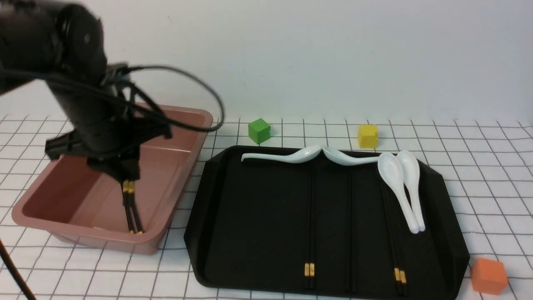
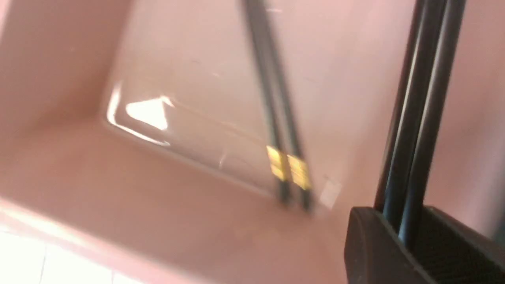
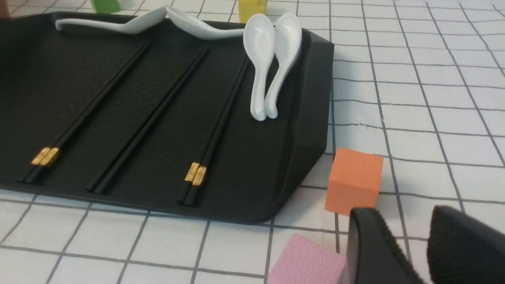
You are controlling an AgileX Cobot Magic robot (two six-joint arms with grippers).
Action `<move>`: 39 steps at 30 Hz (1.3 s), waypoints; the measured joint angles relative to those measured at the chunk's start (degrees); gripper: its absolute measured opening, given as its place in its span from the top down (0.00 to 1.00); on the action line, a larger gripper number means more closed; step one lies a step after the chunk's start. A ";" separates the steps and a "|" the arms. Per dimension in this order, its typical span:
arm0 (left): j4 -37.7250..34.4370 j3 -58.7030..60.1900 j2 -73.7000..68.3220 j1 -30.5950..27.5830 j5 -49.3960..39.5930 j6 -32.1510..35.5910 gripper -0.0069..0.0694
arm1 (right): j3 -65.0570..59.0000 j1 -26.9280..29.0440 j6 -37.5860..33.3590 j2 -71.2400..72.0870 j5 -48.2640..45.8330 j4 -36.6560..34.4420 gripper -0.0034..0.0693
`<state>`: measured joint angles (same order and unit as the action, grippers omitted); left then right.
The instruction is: On white black tablecloth take chopsticks from black tray and put them in box.
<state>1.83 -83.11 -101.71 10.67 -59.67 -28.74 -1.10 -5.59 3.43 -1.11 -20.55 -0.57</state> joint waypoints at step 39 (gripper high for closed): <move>-21.60 62.67 70.37 -3.38 39.97 15.36 0.93 | 0.00 0.00 0.00 0.00 0.00 0.00 0.62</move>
<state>-19.77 -20.44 -31.34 7.29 -19.69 -13.38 -1.10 -5.59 3.43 -1.11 -20.55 -0.57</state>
